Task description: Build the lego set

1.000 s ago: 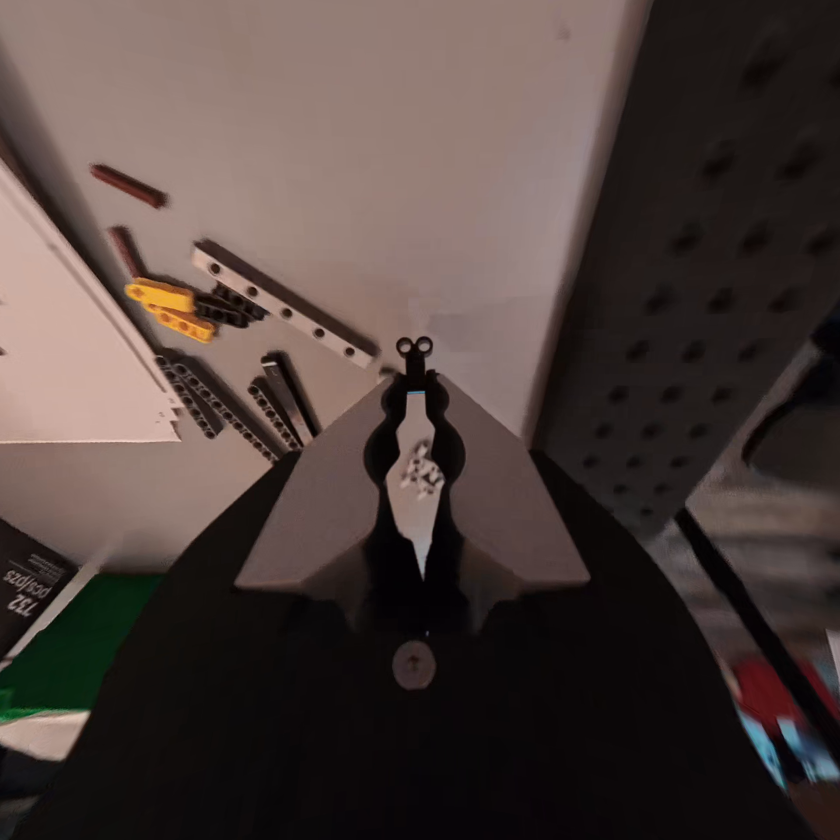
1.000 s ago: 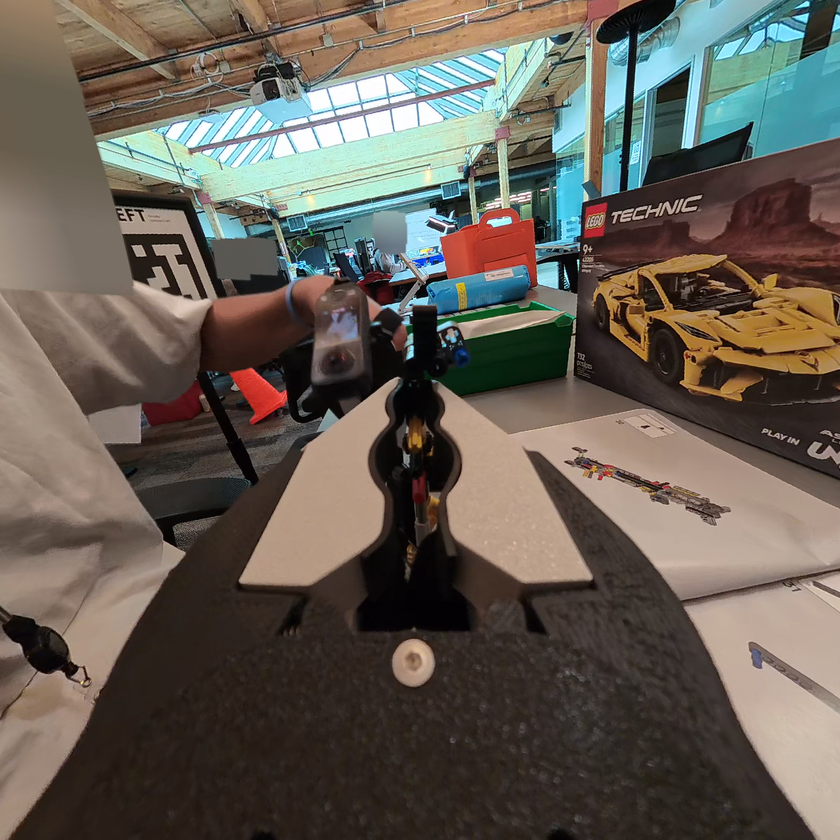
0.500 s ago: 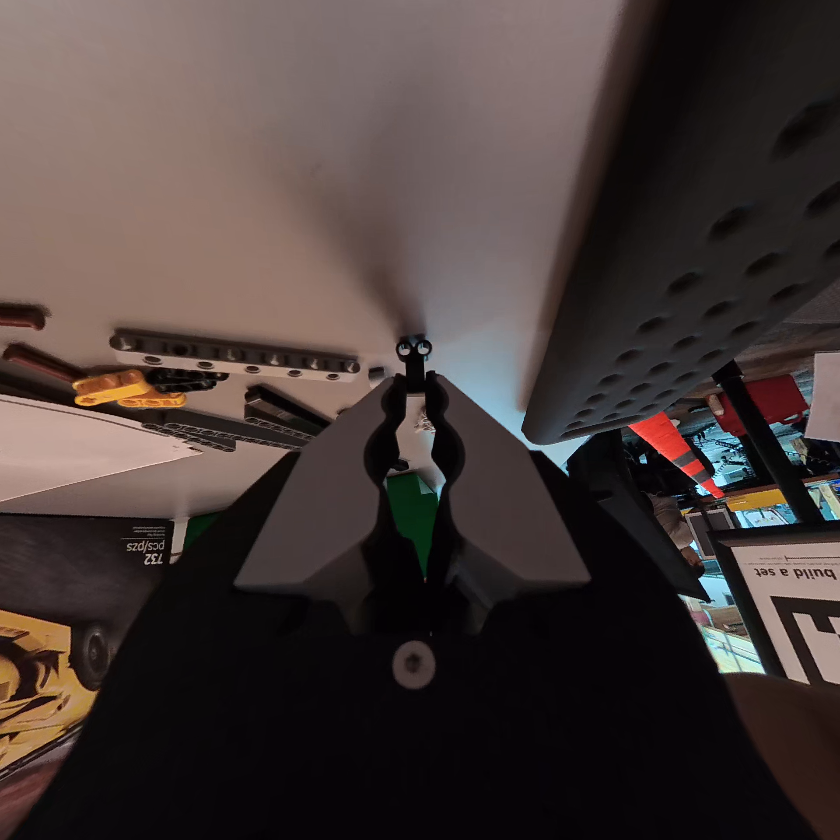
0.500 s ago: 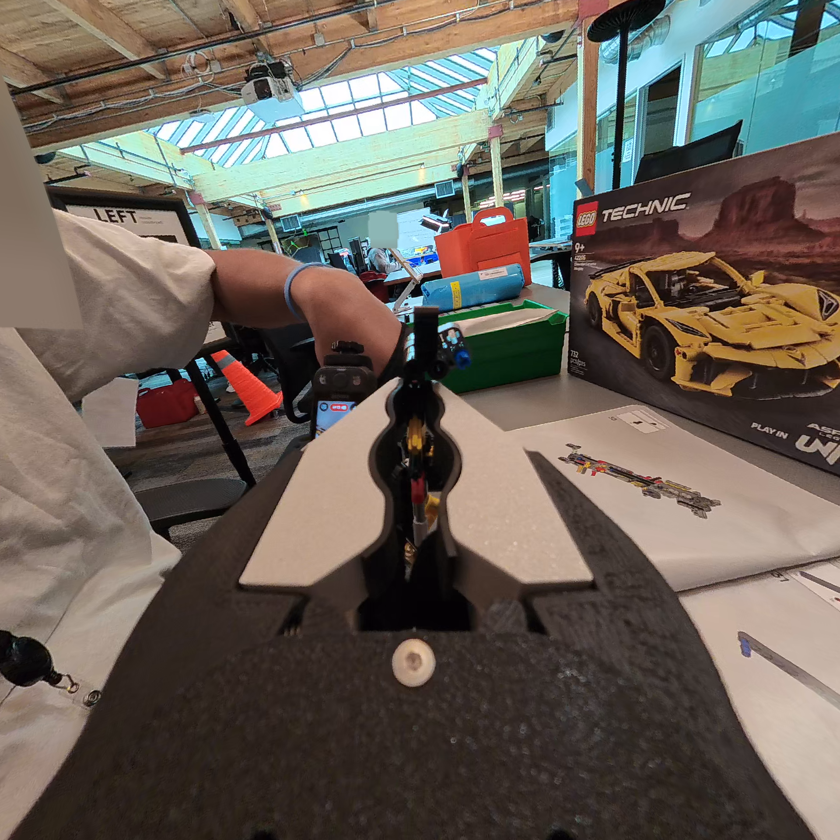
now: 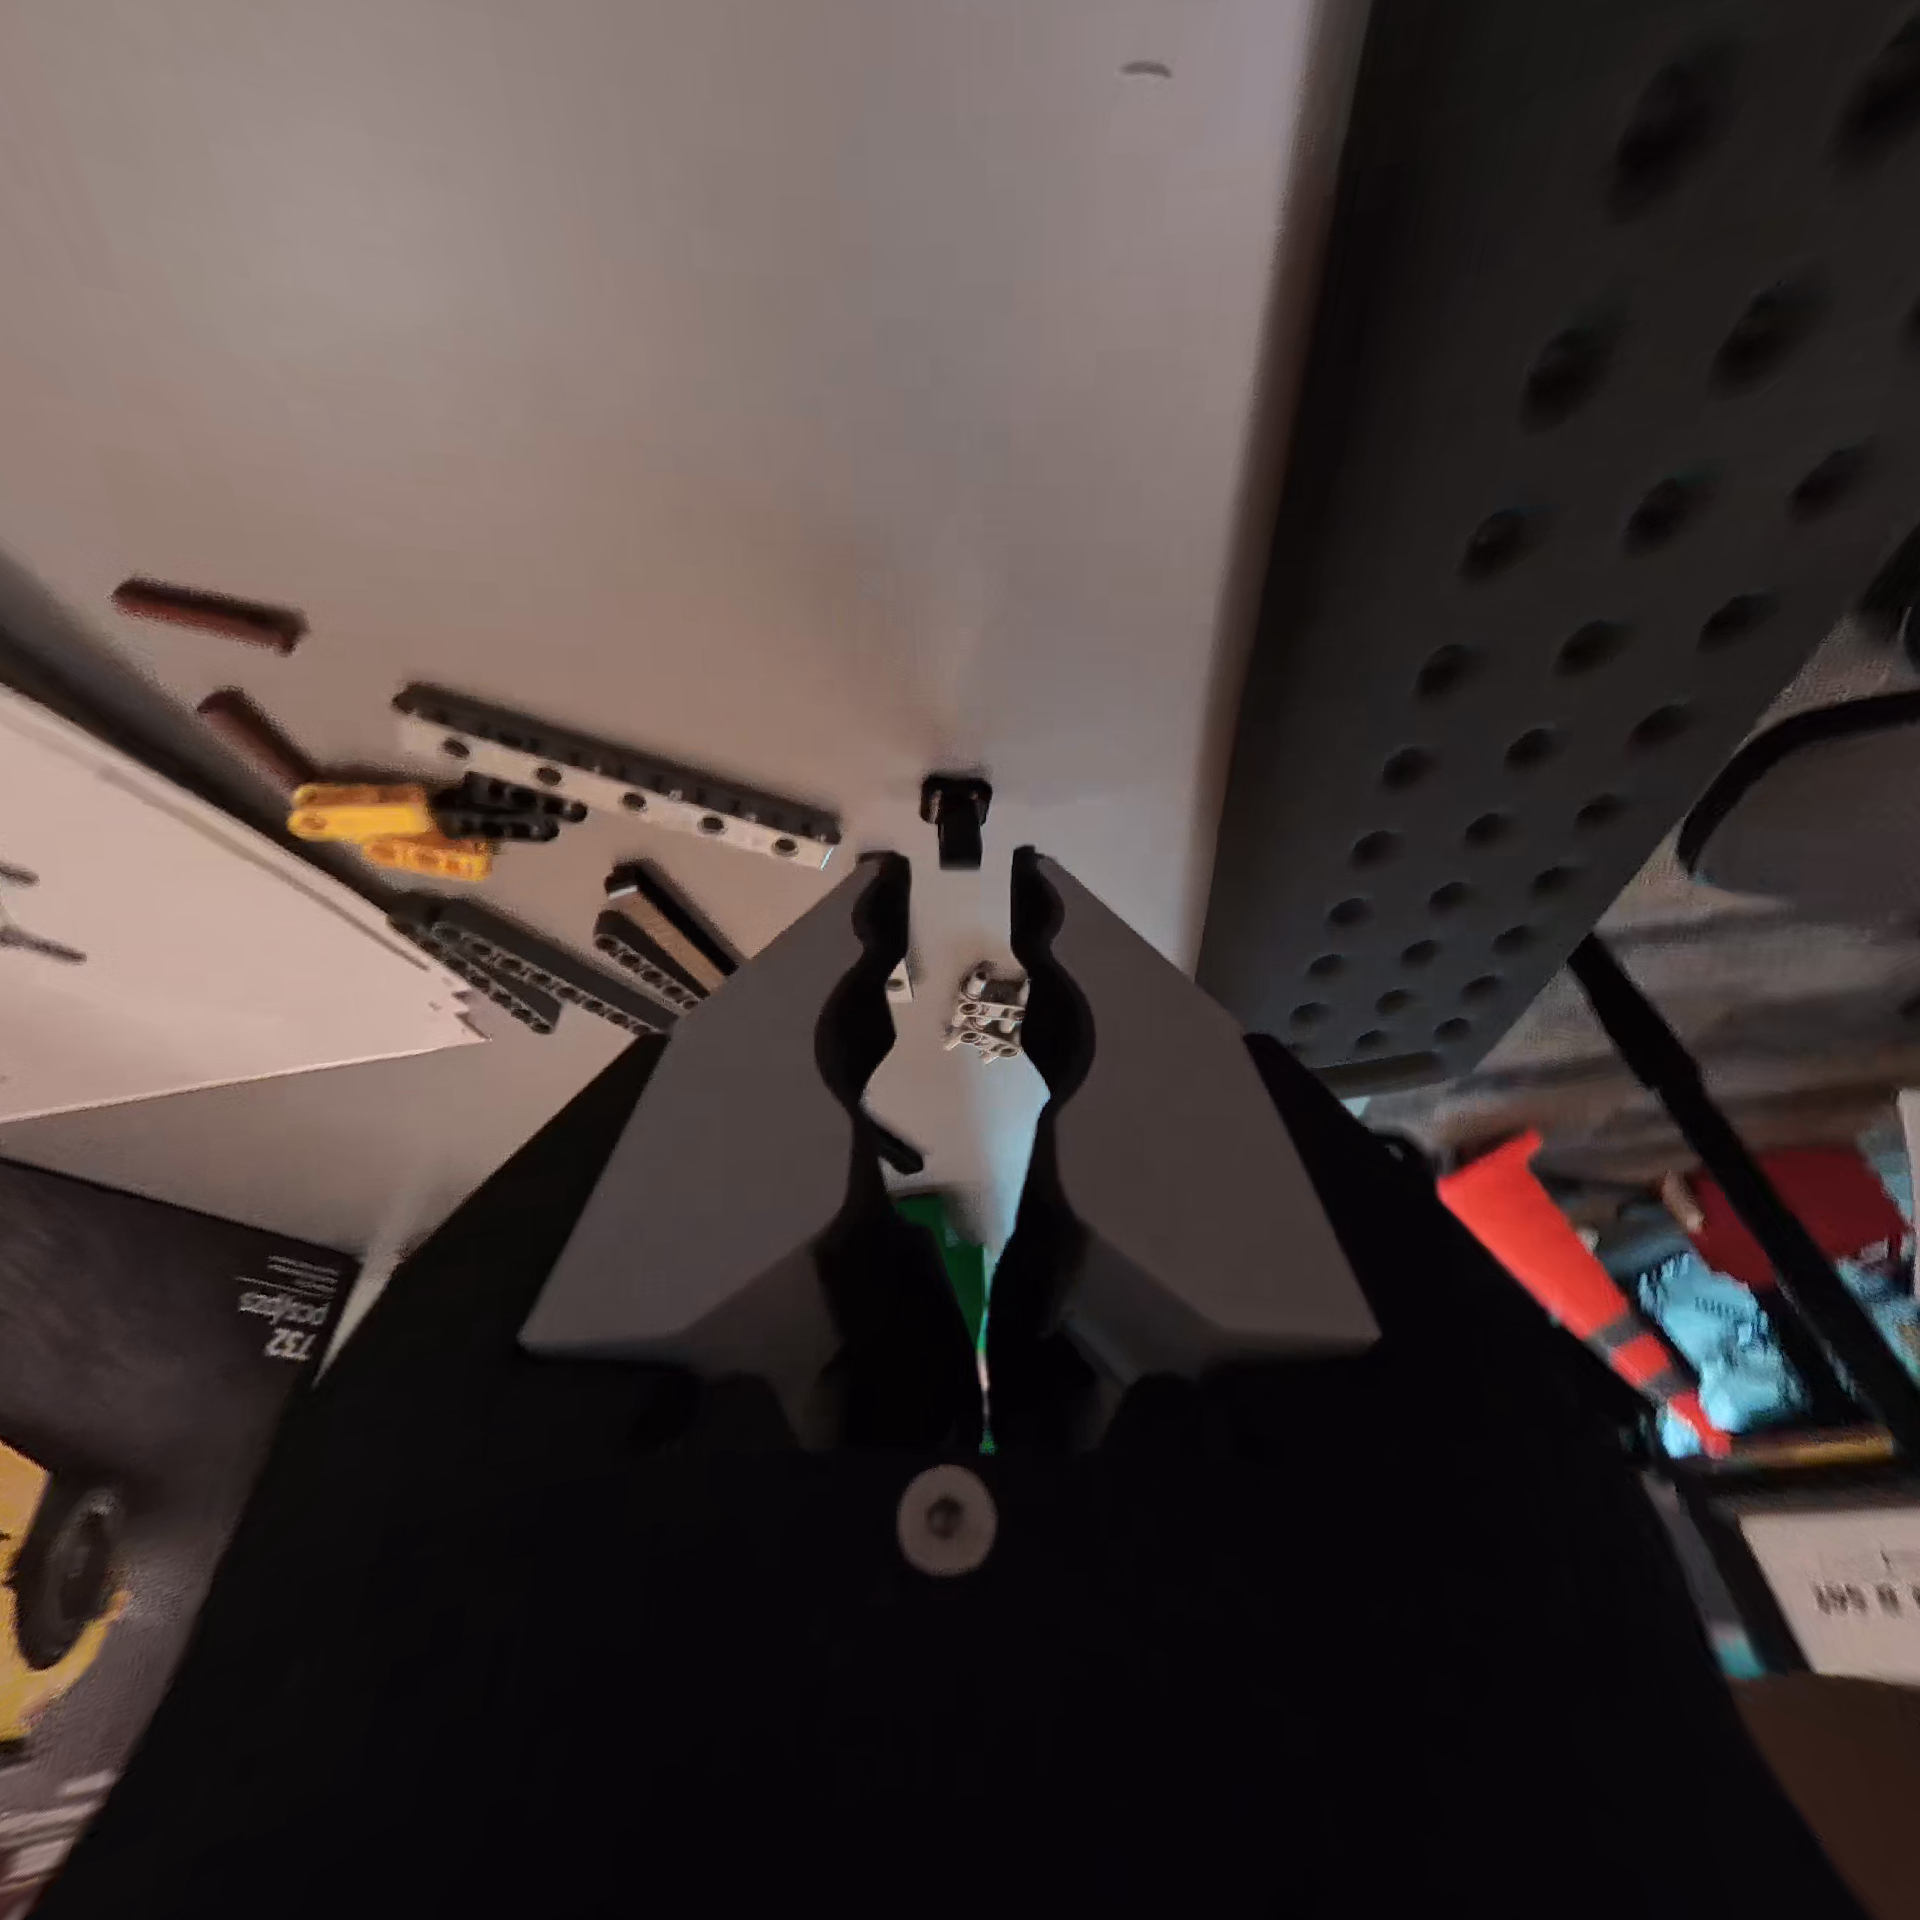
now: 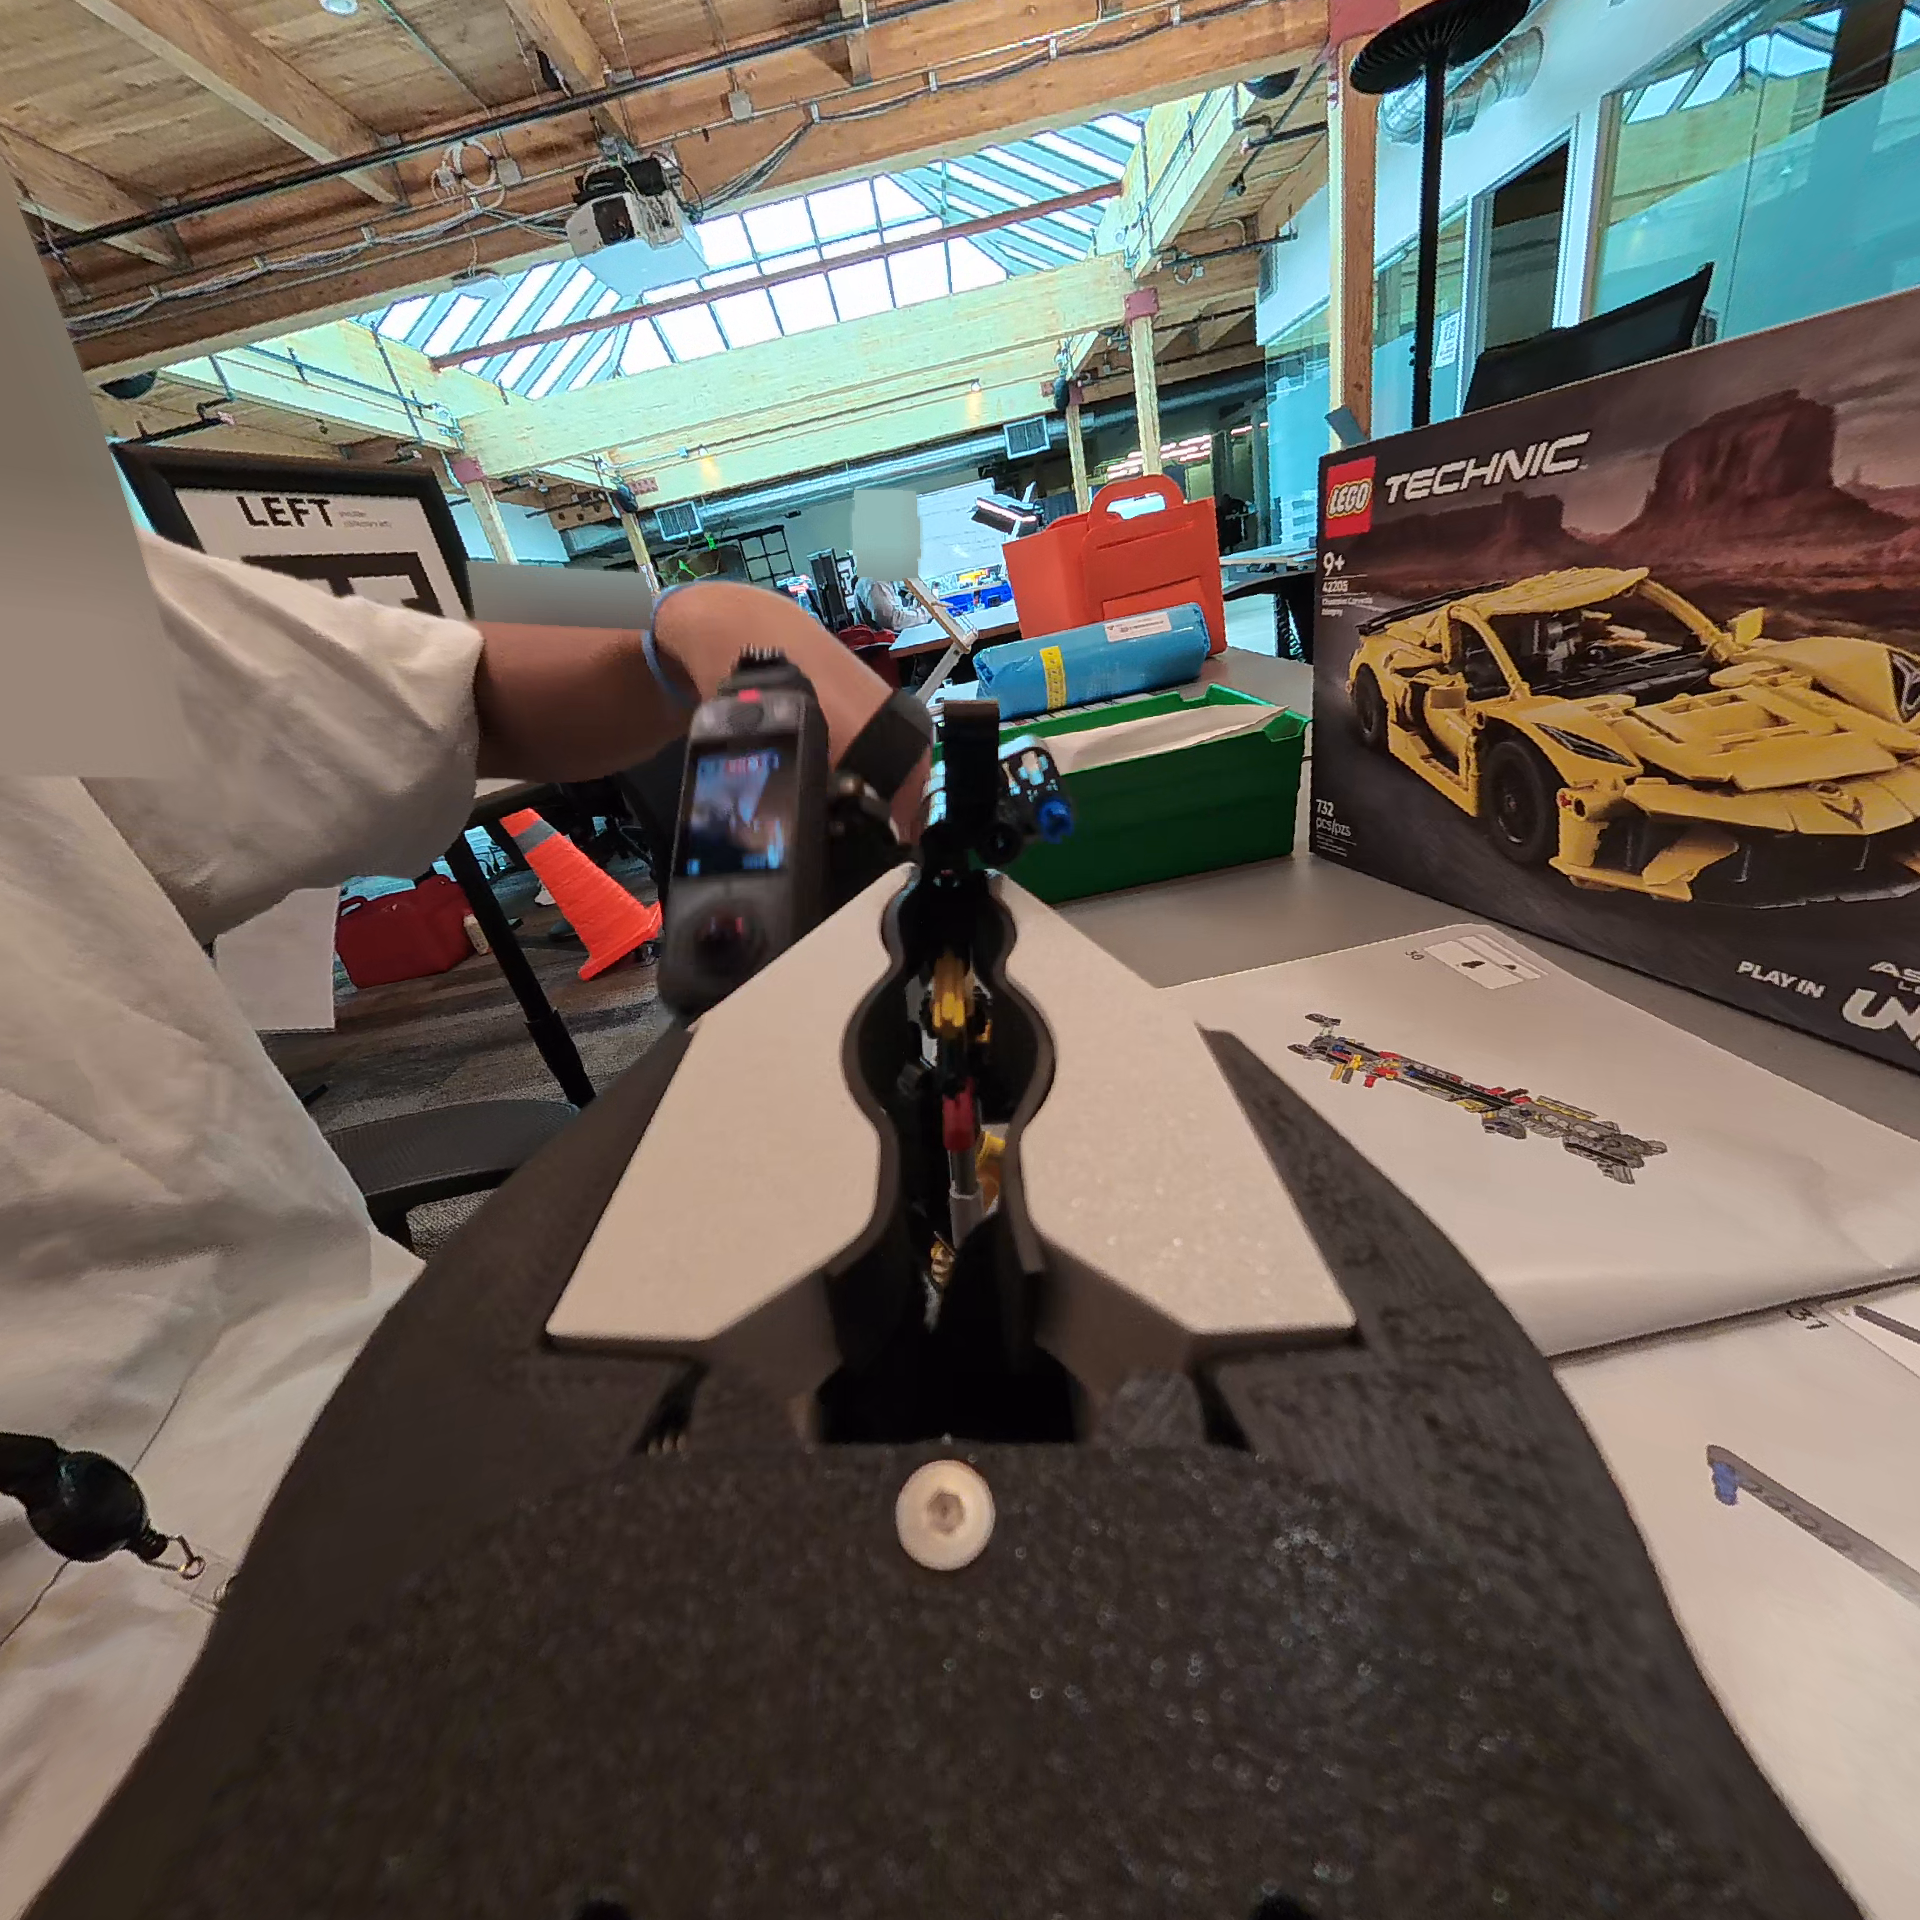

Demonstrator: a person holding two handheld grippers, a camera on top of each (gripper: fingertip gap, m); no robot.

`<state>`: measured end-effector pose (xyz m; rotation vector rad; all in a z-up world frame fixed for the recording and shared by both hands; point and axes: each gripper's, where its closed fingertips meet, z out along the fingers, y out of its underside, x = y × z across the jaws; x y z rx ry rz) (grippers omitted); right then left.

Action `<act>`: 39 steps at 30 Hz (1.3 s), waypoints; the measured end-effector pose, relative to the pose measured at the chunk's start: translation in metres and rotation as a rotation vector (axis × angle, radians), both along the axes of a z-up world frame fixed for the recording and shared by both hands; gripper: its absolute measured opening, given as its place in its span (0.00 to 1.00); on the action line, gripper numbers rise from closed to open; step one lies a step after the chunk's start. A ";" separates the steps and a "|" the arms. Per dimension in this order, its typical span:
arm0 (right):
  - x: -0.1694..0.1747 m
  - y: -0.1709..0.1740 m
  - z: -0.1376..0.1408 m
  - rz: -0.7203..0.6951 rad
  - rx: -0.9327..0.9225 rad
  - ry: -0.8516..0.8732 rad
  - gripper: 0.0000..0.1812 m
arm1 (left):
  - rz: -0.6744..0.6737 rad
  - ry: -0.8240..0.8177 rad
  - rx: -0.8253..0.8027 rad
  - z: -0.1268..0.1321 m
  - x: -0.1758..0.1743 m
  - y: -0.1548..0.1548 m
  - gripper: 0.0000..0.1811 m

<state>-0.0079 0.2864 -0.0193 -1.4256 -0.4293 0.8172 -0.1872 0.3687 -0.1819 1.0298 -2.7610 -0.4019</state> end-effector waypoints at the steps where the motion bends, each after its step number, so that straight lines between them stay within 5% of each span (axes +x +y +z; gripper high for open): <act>1: 0.000 0.000 0.000 0.000 -0.001 0.000 0.04 | 0.035 -0.057 -0.035 0.005 0.002 0.000 0.10; 8: -0.002 0.000 0.000 0.011 -0.002 0.004 0.04 | 0.329 -0.486 -0.242 0.018 0.002 0.005 0.09; 15: 0.000 0.000 0.000 0.005 -0.004 0.006 0.04 | 0.970 -0.756 -0.297 0.004 -0.013 0.017 0.14; 18: 0.000 0.000 0.000 0.008 -0.004 0.009 0.04 | 1.080 -0.799 -0.426 0.005 -0.013 -0.001 0.13; 20: -0.001 -0.001 0.000 0.012 -0.004 0.009 0.04 | 0.979 -0.819 -0.440 0.009 -0.012 -0.011 0.13; 24: -0.004 -0.002 0.001 0.025 -0.004 0.011 0.04 | 0.491 -0.835 -0.302 0.011 -0.011 -0.013 0.12; 29: -0.004 -0.001 0.001 0.026 -0.004 0.016 0.04 | 0.178 -0.666 -0.225 -0.005 -0.012 0.015 0.10; 39: -0.003 -0.002 0.001 0.041 -0.011 0.032 0.04 | 0.081 -0.550 -0.452 -0.028 -0.004 0.011 0.11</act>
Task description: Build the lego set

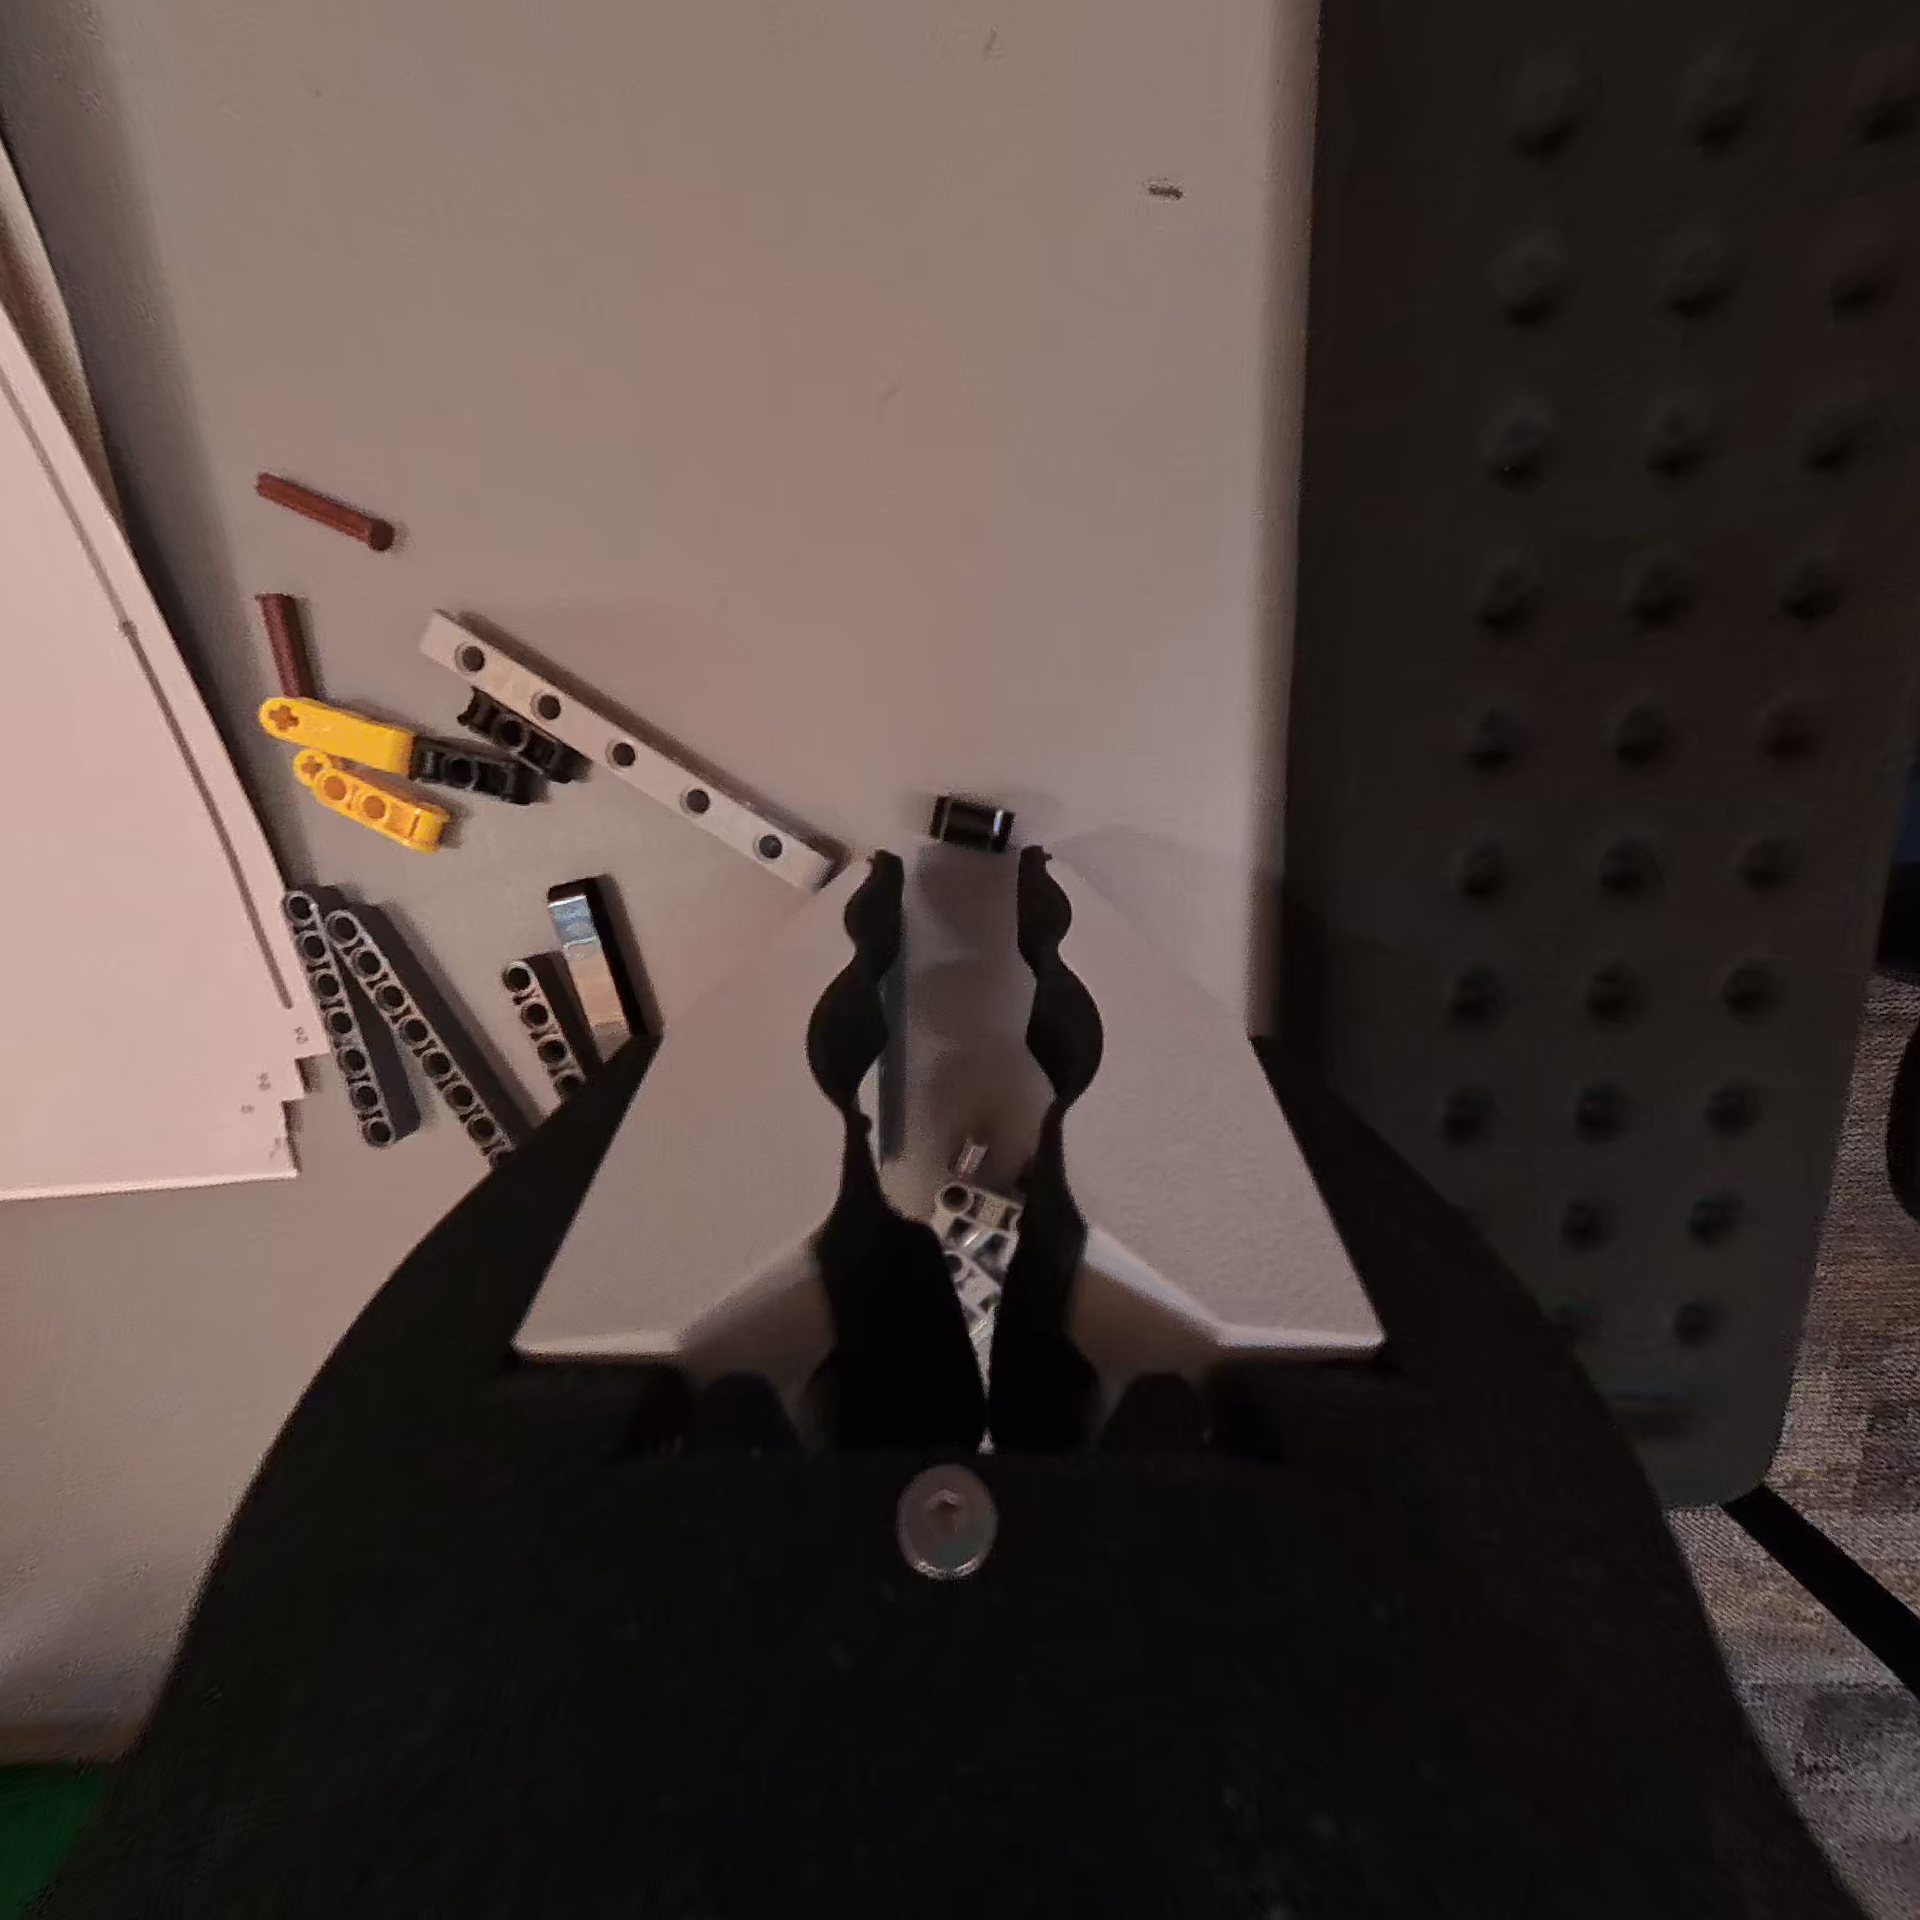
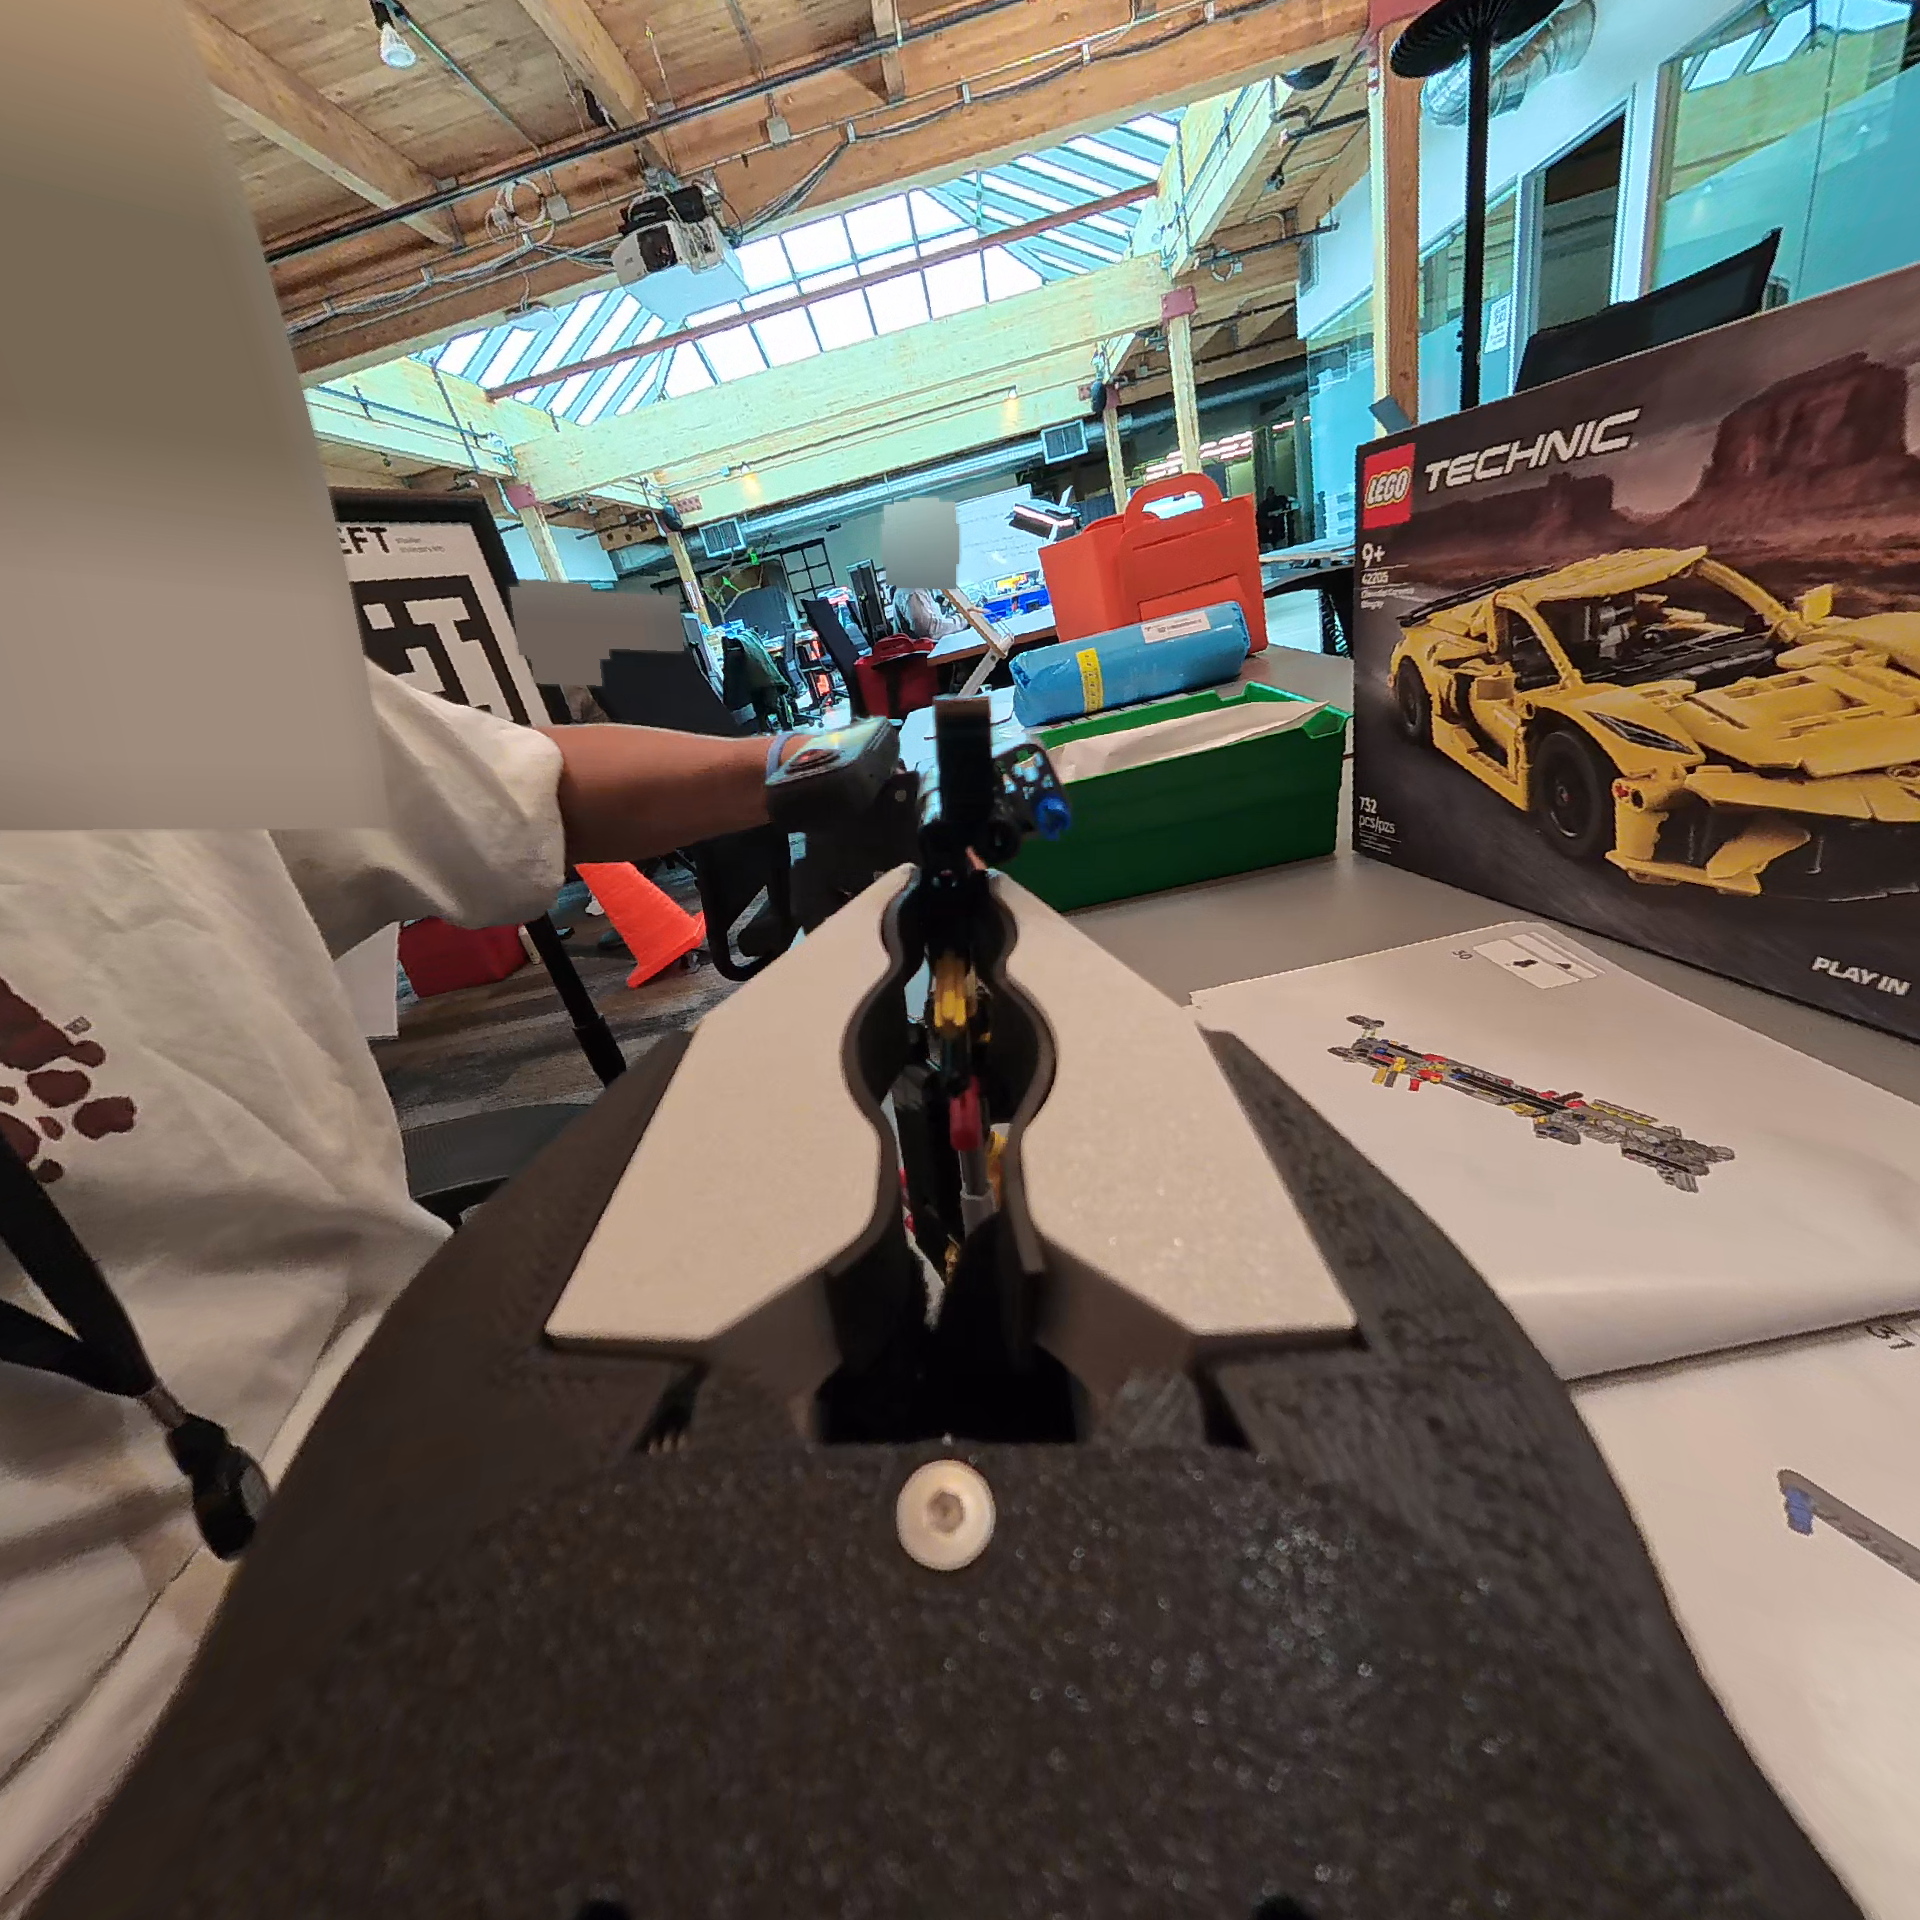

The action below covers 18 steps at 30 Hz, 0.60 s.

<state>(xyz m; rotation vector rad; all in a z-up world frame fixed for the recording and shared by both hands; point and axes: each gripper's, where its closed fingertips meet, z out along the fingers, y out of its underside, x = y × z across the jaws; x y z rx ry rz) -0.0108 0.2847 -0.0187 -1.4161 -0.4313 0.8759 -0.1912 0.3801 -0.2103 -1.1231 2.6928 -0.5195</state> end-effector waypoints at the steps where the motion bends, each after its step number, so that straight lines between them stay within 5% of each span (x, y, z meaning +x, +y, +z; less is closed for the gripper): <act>1: -0.001 0.000 0.000 0.004 0.000 0.000 0.04 | 0.001 -0.007 -0.023 0.000 0.001 -0.001 0.12; 8: -0.004 -0.002 0.001 0.025 -0.001 0.008 0.04 | -0.037 -0.137 -0.199 0.008 0.006 -0.011 0.07; 11: -0.004 -0.001 0.001 0.025 -0.003 0.017 0.04 | -0.118 -0.300 -0.264 0.020 0.009 -0.013 0.10; 18: 0.002 0.000 0.000 0.025 -0.013 0.043 0.04 | -0.089 -0.364 -0.334 0.017 -0.005 -0.010 0.13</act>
